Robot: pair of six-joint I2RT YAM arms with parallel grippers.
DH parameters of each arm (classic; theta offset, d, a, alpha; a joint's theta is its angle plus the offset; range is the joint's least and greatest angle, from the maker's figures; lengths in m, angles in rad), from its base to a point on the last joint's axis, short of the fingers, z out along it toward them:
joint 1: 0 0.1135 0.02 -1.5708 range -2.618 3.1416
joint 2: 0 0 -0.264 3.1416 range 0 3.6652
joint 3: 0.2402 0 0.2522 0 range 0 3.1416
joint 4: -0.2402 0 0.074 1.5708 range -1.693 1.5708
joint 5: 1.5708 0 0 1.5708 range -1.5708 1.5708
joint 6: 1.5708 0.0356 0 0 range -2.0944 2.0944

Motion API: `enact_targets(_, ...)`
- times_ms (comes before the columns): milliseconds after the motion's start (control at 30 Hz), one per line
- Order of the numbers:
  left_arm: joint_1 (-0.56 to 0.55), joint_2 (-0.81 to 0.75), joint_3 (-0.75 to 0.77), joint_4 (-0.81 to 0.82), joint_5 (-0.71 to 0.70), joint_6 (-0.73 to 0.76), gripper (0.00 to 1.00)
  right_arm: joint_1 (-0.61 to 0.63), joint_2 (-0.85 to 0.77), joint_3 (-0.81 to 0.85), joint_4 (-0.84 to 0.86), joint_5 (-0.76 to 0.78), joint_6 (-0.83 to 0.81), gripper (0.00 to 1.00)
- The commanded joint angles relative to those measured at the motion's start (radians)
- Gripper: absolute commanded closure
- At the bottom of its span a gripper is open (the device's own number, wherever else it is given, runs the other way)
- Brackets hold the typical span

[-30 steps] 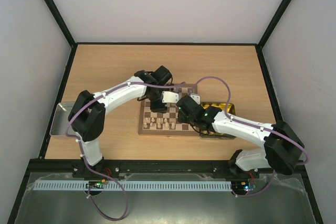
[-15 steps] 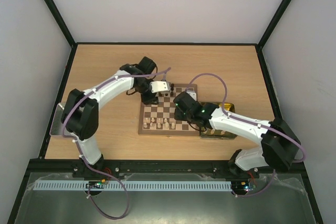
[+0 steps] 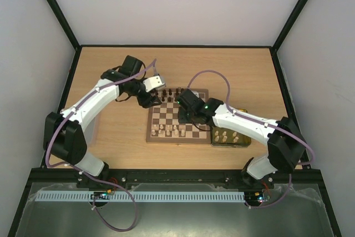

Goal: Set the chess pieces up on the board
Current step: Place the chess piece on the chessboard.

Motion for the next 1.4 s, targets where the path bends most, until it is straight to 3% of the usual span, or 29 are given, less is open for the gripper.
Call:
enact_targets(0, 0.007, -0.068, -0.044, 0.07, 0.065, -0.081, 0.31, -0.004, 0.02, 0.078, -0.161, 0.029, -0.043, 0.98)
enact_targets(300, 0.006, -0.142, -0.103, 0.148, 0.048, -0.178, 0.29, -0.003, 0.05, 0.047, -0.151, 0.037, -0.029, 0.98)
enact_targets(1367, 0.026, -0.178, -0.181, 0.214, 0.01, -0.232, 0.26, 0.042, 0.12, -0.001, -0.036, -0.007, -0.004, 0.98)
